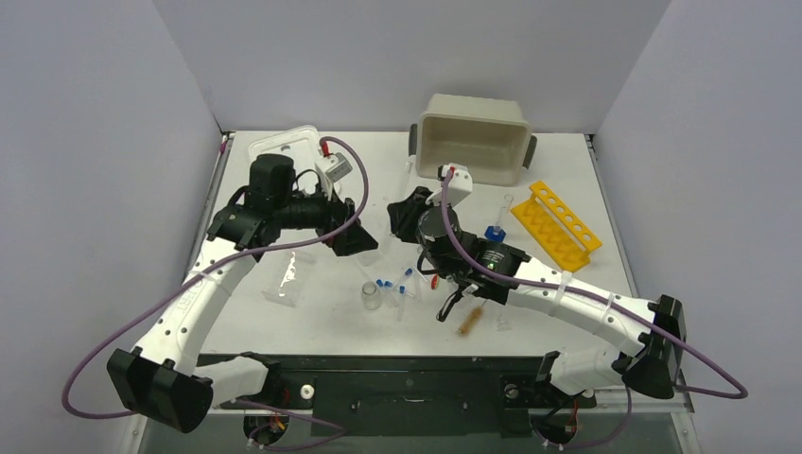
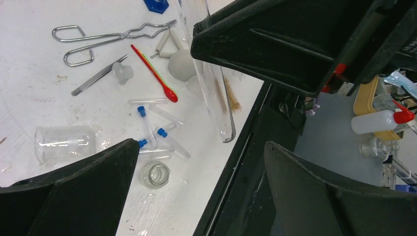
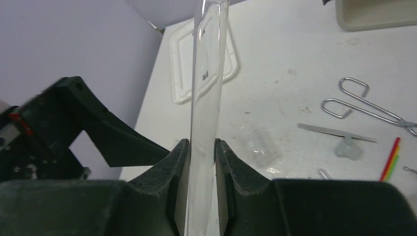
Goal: Organize the chemistry lab equipment
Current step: Pick up the test tube at the center of the board.
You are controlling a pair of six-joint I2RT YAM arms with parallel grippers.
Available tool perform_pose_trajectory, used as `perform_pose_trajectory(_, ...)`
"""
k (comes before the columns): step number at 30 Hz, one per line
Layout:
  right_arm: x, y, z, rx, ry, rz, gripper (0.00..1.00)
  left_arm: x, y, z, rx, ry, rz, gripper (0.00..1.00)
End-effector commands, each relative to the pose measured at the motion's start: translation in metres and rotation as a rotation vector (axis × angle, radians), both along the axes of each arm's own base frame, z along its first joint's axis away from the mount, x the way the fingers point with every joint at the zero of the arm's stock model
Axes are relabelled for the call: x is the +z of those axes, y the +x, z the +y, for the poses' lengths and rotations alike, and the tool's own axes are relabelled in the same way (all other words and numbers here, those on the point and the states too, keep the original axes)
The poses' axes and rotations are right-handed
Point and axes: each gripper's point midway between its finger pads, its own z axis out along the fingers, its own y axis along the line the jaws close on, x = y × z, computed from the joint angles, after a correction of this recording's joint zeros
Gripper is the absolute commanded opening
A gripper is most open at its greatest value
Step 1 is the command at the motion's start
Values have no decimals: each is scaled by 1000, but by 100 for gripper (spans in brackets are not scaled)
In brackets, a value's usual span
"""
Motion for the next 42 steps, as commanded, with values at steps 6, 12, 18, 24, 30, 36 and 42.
perform_pose_trajectory(6, 51, 5, 35, 43, 205, -76, 0, 30, 6, -20, -71, -116, -44, 89)
perform_pose_trajectory(12, 57, 3, 41, 71, 245, -83, 0, 27, 10, -23, -69, -123, -42, 65)
perform_pose_trajectory(18, 59, 1, 48, 95, 254, -91, 0, 25, 7, -26, -83, -122, -34, 53)
perform_pose_trajectory(24, 61, 0, 48, 107, 231, -101, 0, 25, 13, -24, -56, -108, -58, 14)
perform_pose_trajectory(30, 65, 2, 50, 183, 170, -66, 29, 25, 18, -22, -33, -90, -75, 0)
perform_pose_trajectory(36, 80, 24, 11, 289, 156, 33, 61, 24, 17, -16, -34, -47, -119, 0)
perform_pose_trajectory(42, 88, 21, -13, 415, 75, 124, 66, 22, 19, -12, -40, -12, -158, 0)
